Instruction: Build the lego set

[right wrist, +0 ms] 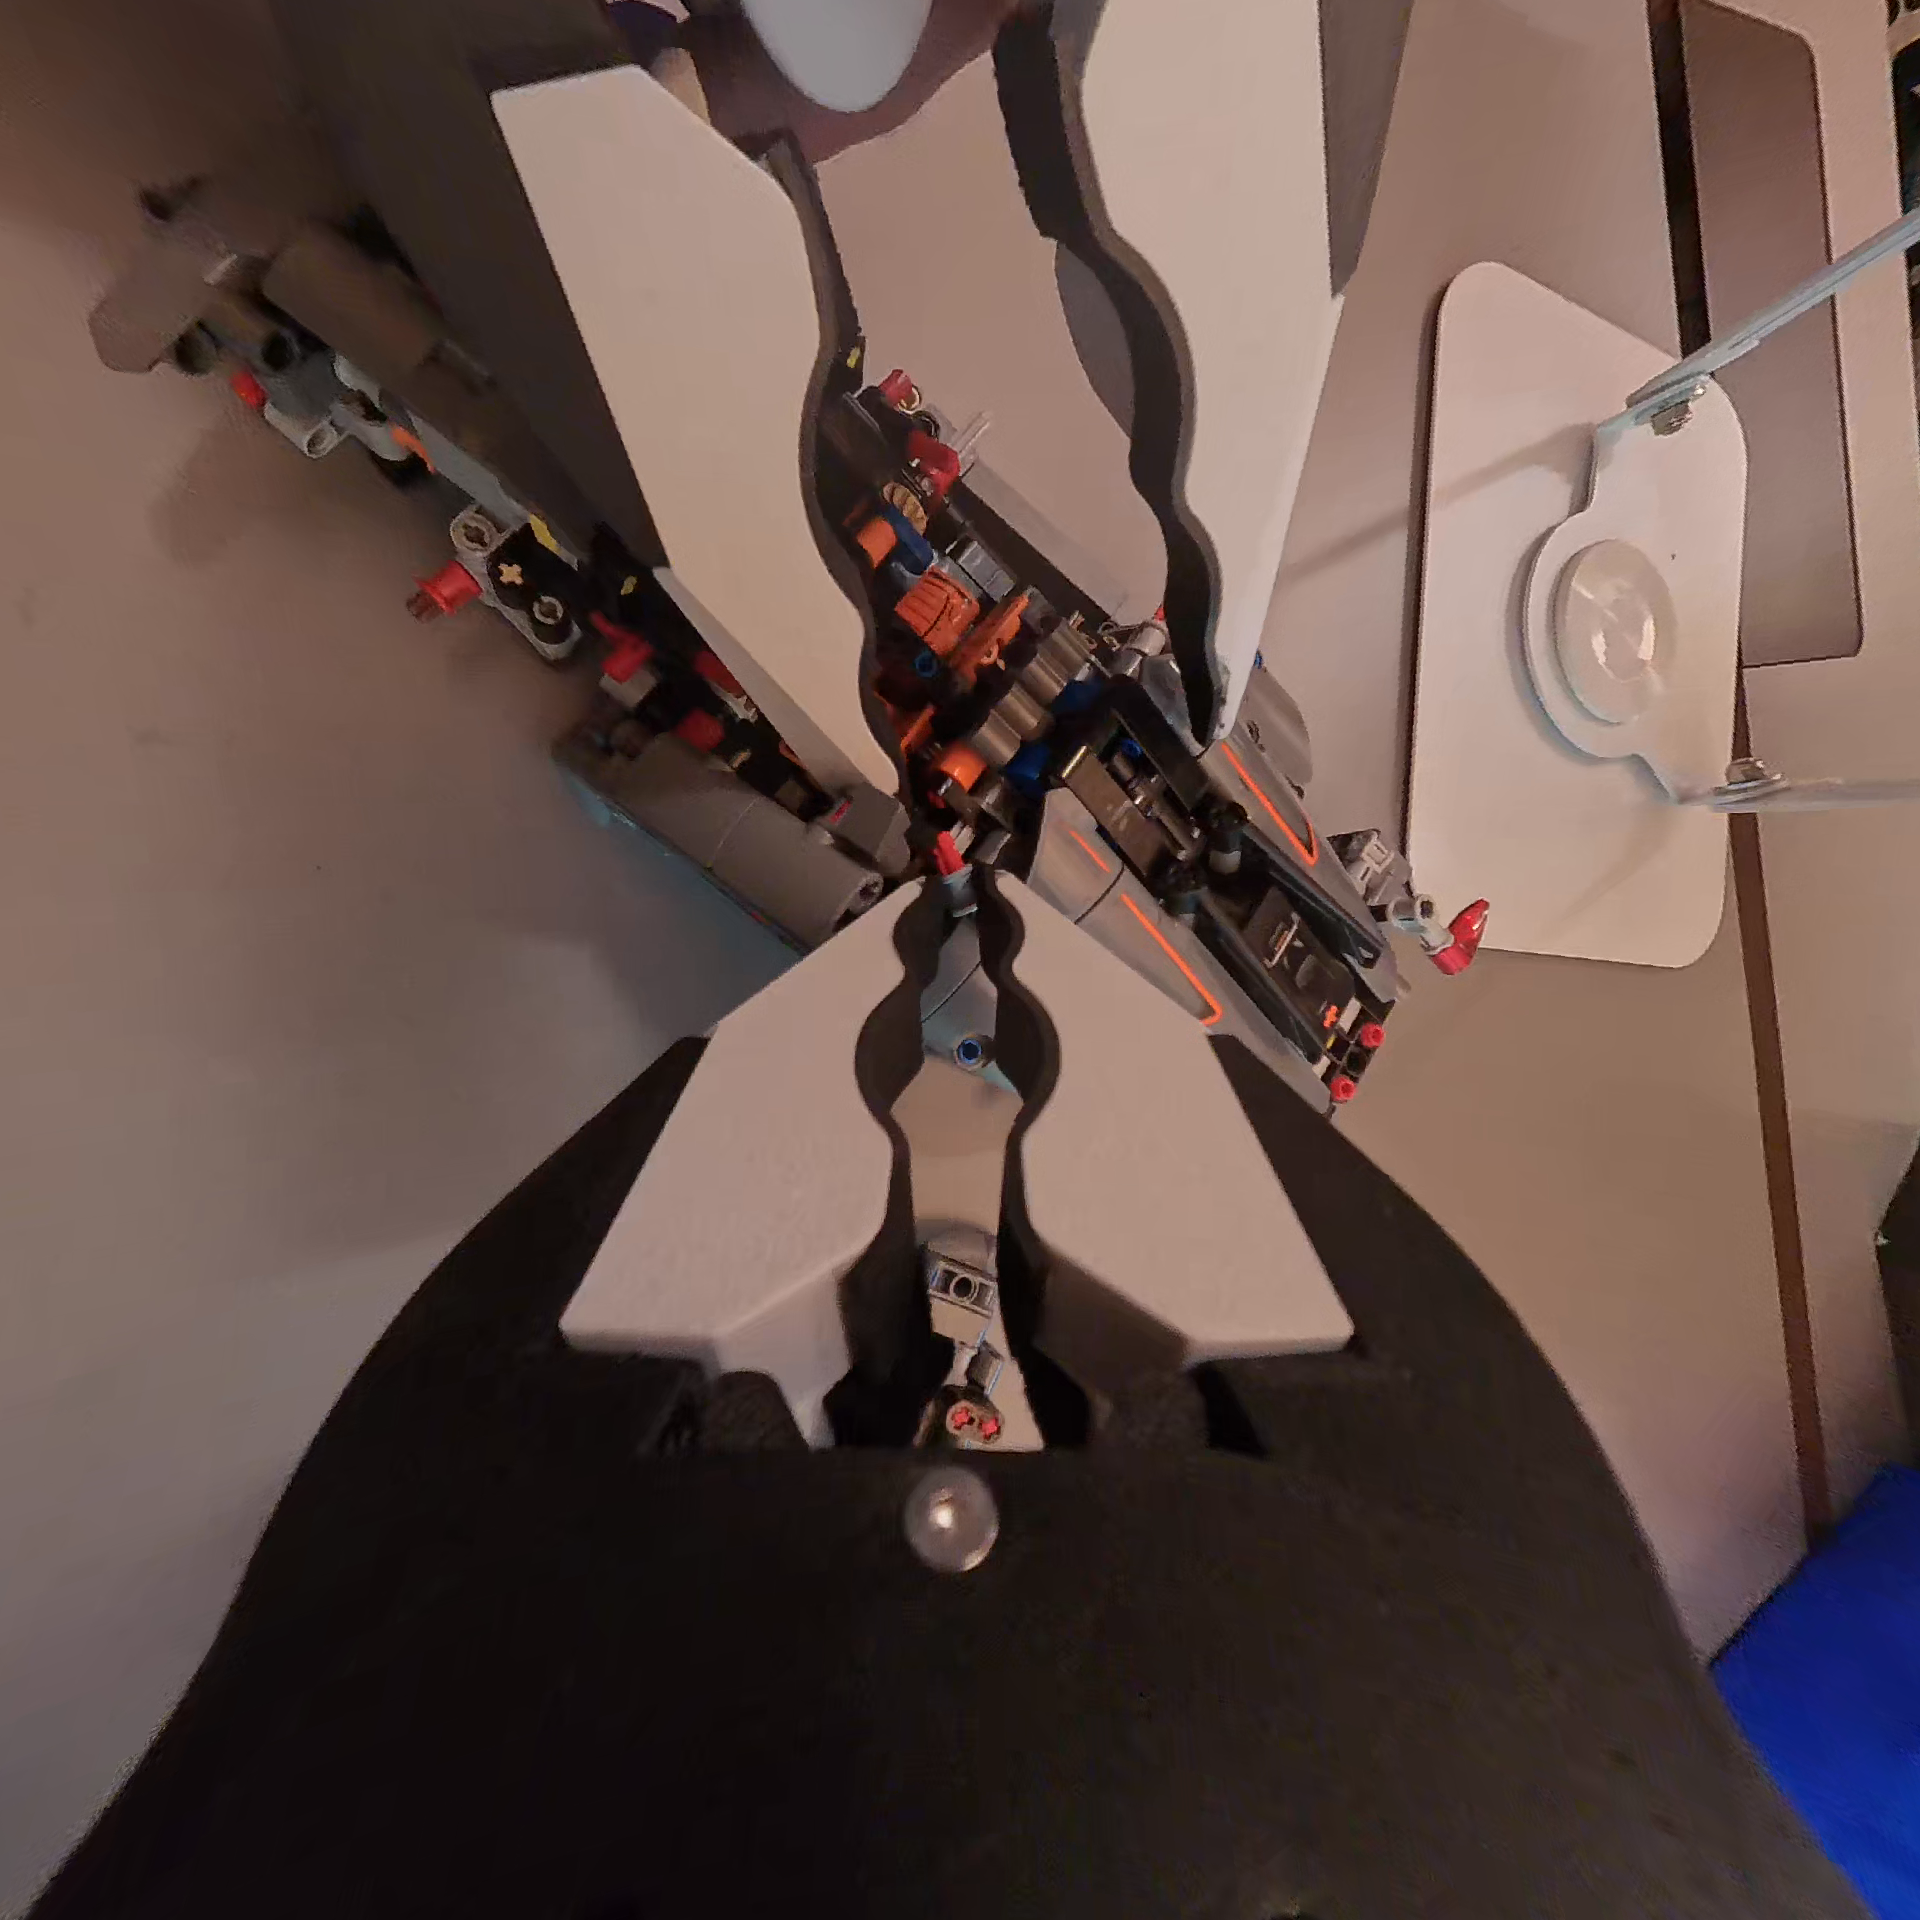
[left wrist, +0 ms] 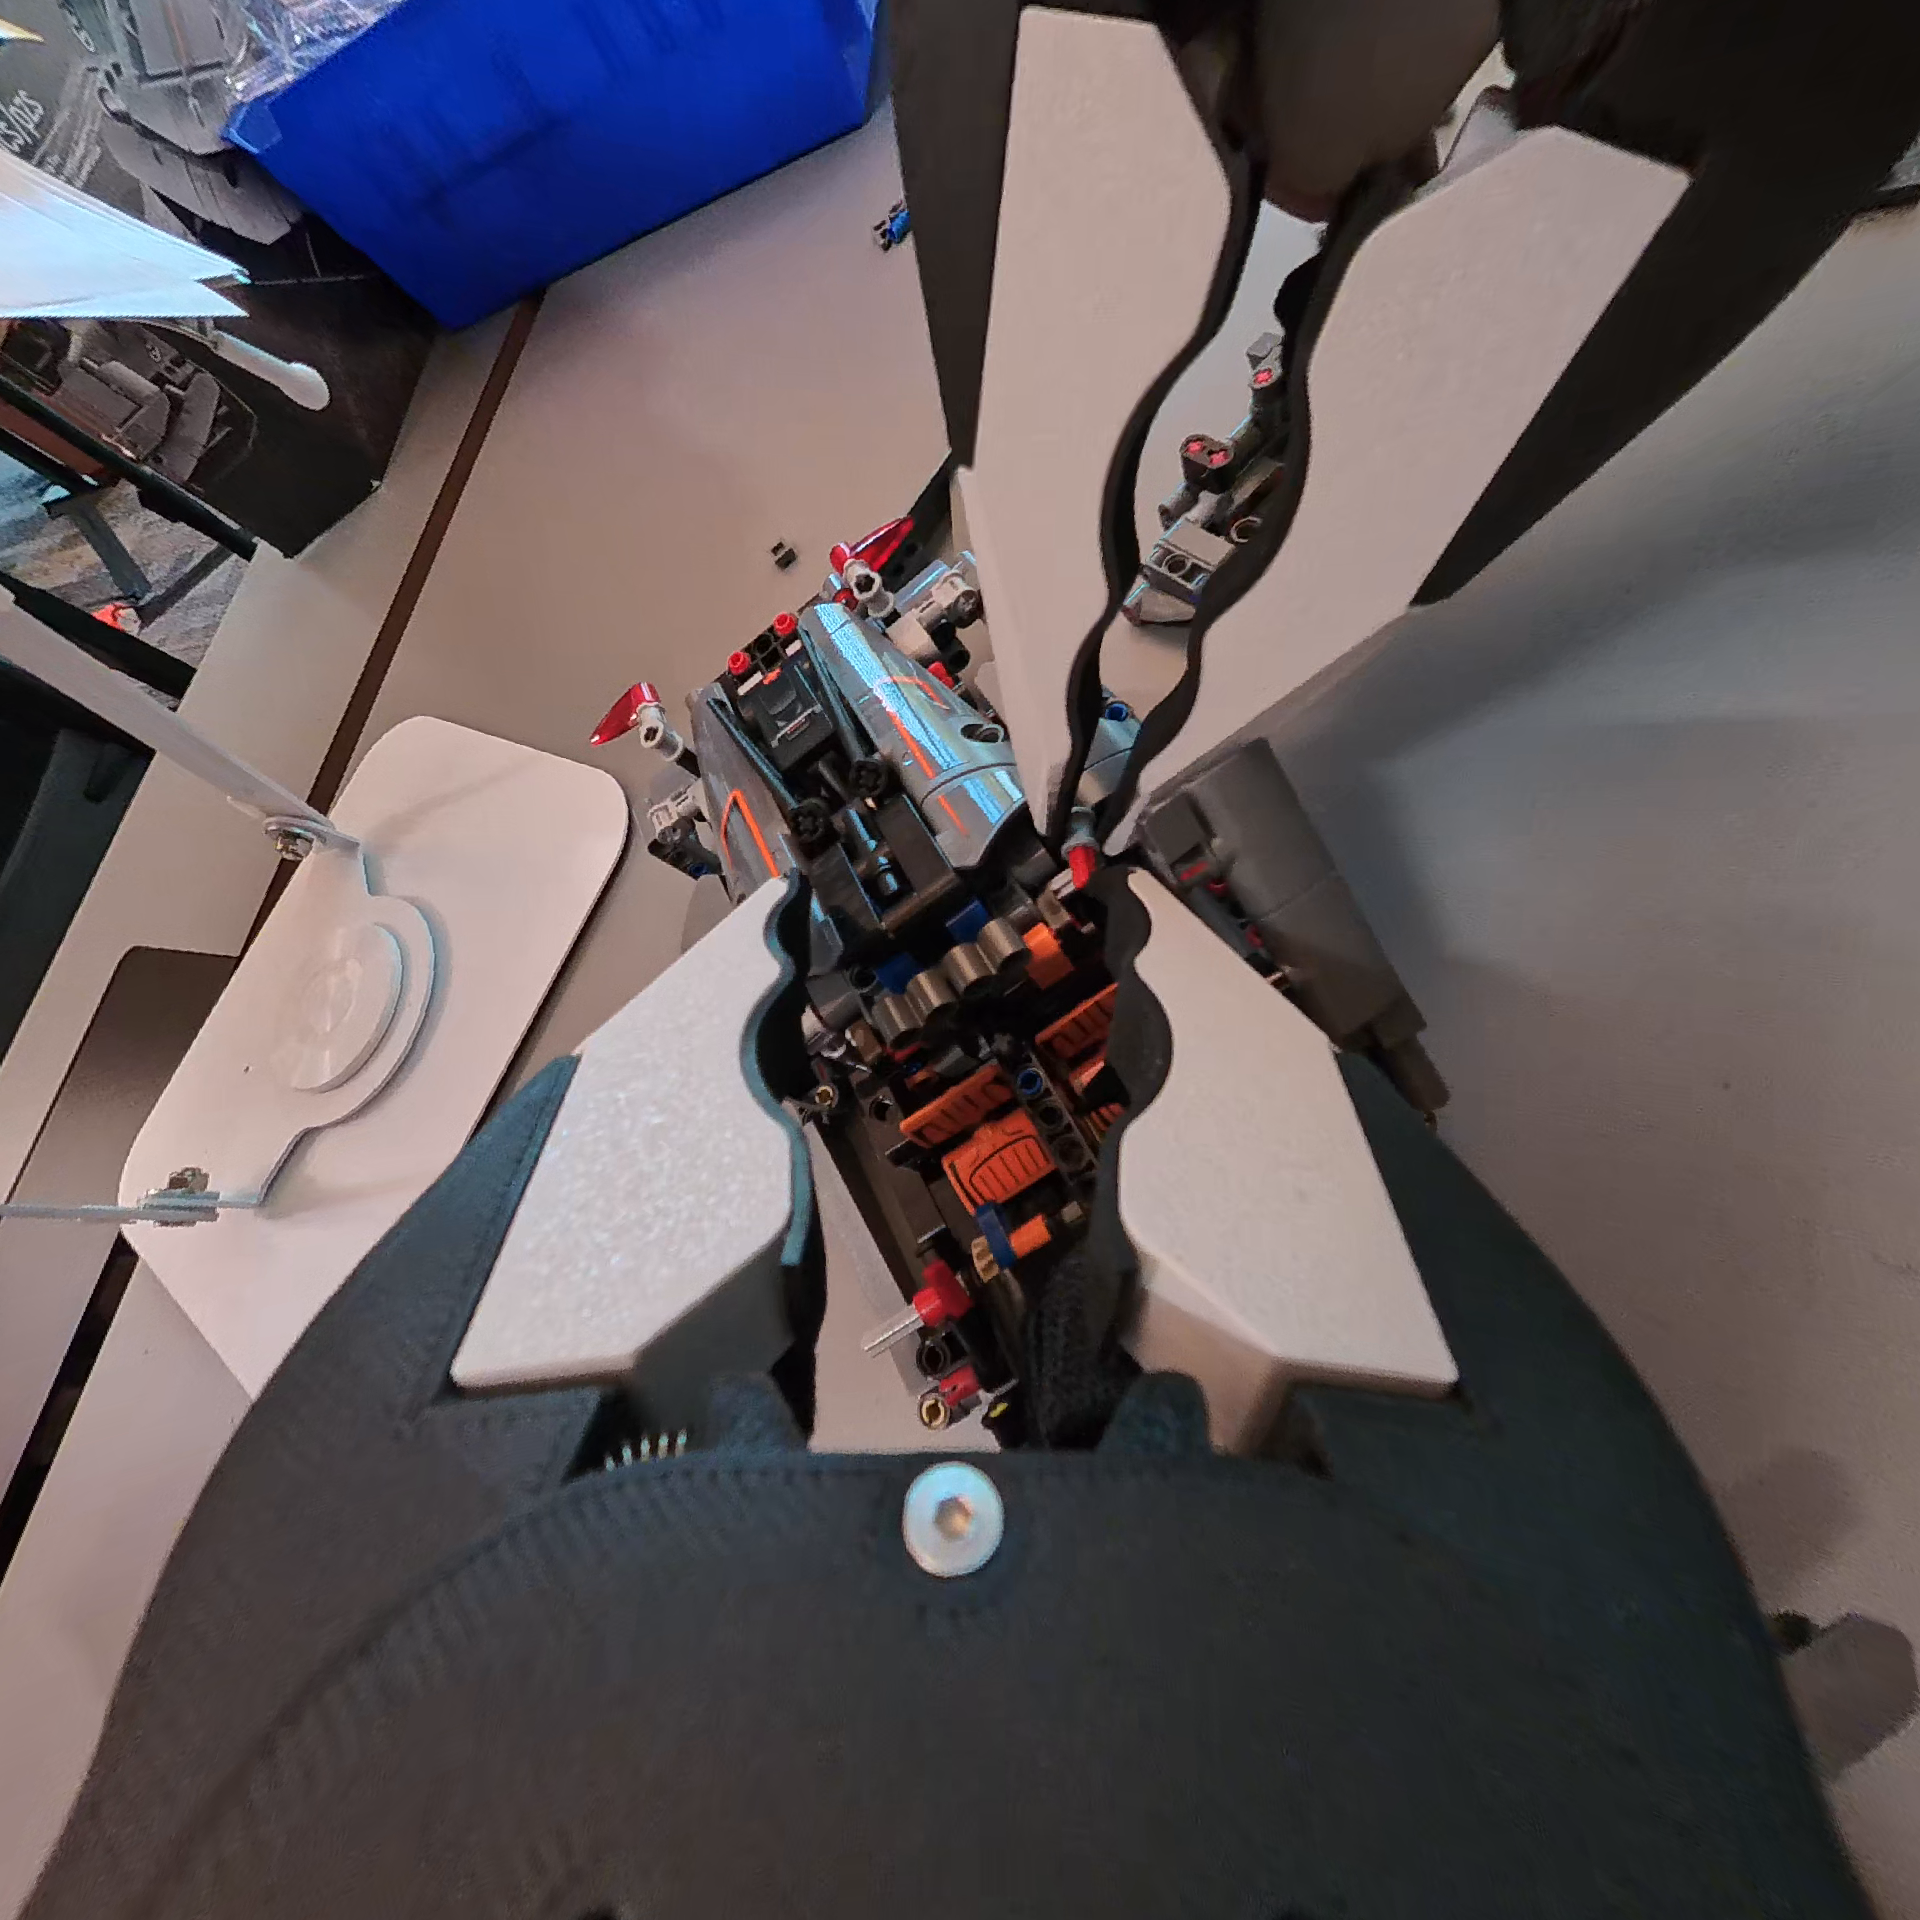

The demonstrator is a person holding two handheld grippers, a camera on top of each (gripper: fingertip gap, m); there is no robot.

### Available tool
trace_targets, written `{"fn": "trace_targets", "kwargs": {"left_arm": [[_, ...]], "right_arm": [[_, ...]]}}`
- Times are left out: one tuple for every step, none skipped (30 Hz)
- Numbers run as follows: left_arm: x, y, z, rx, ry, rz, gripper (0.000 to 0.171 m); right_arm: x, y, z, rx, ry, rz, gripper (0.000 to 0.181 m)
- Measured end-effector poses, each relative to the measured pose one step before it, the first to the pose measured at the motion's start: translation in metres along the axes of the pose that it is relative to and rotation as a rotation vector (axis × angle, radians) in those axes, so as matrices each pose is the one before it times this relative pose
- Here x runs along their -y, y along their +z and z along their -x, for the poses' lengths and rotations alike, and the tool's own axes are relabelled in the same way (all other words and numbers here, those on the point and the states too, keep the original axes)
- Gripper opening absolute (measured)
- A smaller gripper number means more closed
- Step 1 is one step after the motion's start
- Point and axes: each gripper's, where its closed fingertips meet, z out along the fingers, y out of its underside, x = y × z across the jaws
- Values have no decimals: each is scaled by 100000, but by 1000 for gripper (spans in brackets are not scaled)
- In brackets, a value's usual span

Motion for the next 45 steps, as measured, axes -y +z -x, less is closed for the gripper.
{"fn": "trace_targets", "kwargs": {"left_arm": [[-4, 33, -6, 3, -19, 53, 56], [-13, 27, -6, -33, -172, 166, 56], [-24, 41, 19, -75, -484, 286, 56], [5, 43, 49, 201, -472, -139, 55], [6, 43, -20, -274, -498, -143, 55], [9, 33, 9, -141, -537, 125, 55], [27, 16, 19, 75, -504, -91, 55], [39, 16, -9, -115, -446, -365, 54], [8, 27, -43, -520, -602, 76, 55], [24, 41, -21, -277, -370, 163, 55], [10, 55, -25, -171, -317, 108, 56], [35, 37, -52, -176, 159, -187, 56], [35, 46, -50, -423, -119, -86, 55], [-21, 58, 9, -253, -434, 377, 56], [9, 51, -7, -202, -213, 16, 57], [52, 37, -74, -582, -1, -308, 56], [29, 30, -44, -476, -177, -87, 57], [17, 42, -10, -293, -349, 64, 58], [14, 15, -21, -262, -77, -132, 58], [-2, -1, 14, -90, -221, -29, 58], [28, 11, -25, -7, 38, -101, 58], [24, 8, -51, 29, 433, 34, 57], [7, 11, -23, -59, 83, -39, 57], [61, 26, -51, -507, -410, -393, 58], [26, 53, -12, -349, -571, -33, 59], [1, 29, -12, -191, -58, 162, 59], [33, 27, -39, -238, -62, -138, 60], [18, 42, -15, -354, -428, 31, 60], [-4, 26, -13, -130, -76, 225, 61], [47, 28, -33, -155, 142, -54, 61], [24, 32, -21, -53, -41, 61, 61], [9, 14, -7, 27, -15, 69, 61], [-7, 20, 13, -251, -497, 44, 62], [-3, 39, -1, -433, -757, 60, 63], [3, 37, -10, -321, -336, 54, 63], [21, 22, -32, -261, -40, -82, 63], [41, 25, -38, -245, 20, -225, 63], [37, 45, -53, -324, -129, -30, 63], [51, 36, -36, -111, 77, -18, 63], [39, 29, -35, -120, 137, -83, 63], [17, 25, -40, -260, -217, -16, 63], [-2, 24, -16, -316, -479, 151, 63], [25, 27, -46, -311, -48, -197, 63], [44, 27, -33, -201, 3, -246, 63], [23, 12, -12, 7, 49, 50, 63]], "right_arm": [[-37, 31, 44, -142, -297, 228, 4], [-101, 36, 25, -61, 149, 466, 4], [-78, 16, 40, 323, 513, 460, 4], [-92, -10, 28, 730, 923, 632, 4], [-51, -22, 32, 1212, 1885, 467, 4], [-48, -33, 31, 783, 1686, 316, 4], [-64, -22, 15, 373, 1855, 232, 4], [-43, -40, 36, 528, 2174, 296, 4], [-49, -48, 63, 466, 1644, 249, 4], [-23, -36, 61, 450, 2168, 143, 4], [-25, -32, 61, 495, 2097, -116, 4], [-37, -33, 38, 346, 1456, -244, 4], [-35, -34, 27, 298, 2036, -211, 4], [-17, -10, 28, -15, 1365, -684, 4], [-15, -2, 18, 539, 1734, -937, 4], [-47, -28, 40, 1006, 2061, -552, 4], [-58, -47, 56, 971, 1740, 56, 4], [-61, -23, 36, 342, 573, 328, 4], [-31, -9, 9, -233, 144, 254, 4], [-31, -17, 10, 3, 903, -171, 4], [-20, -11, 17, 633, 2451, -522, 4], [-26, -9, 13, -110, 1454, -847, 4], [-35, -19, 32, -251, 1081, -951, 4], [-50, -60, 52, 525, 1727, -842, 4], [-51, -58, 30, 348, 1764, -983, 4], [-29, -18, 20, -386, 919, -1123, 4], [-34, -31, 33, -333, 1169, -697, 4], [-34, -51, 26, -379, 1155, -528, 4], [-26, -14, 11, -645, 683, -826, 4], [-29, -32, 20, -418, 1096, -687, 4], [-23, -38, 10, -564, 1481, -664, 3], [-13, -16, -3, -771, 1481, -604, 3], [-8, -15, 9, -748, 735, -284, 3], [-23, -23, 9, -367, 1196, -76, 3], [-39, -22, 3, -321, 820, -31, 3], [-37, -29, 15, -293, -193, -61, 3], [-44, -43, 11, -95, -57, -19, 3], [-71, -51, 12, 51, 610, 174, 3], [-50, -53, -2, -390, 278, 143, 3], [-45, -32, -5, -649, -26, 36, 3], [-43, -40, 17, -166, 710, -293, 3], [-24, -29, 7, 69, 1264, -517, 3], [-44, -38, 18, 27, 418, -234, 3], [-46, -45, 23, 391, 595, -130, 3], [-12, -19, -10, 385, 976, -503, 3]]}}
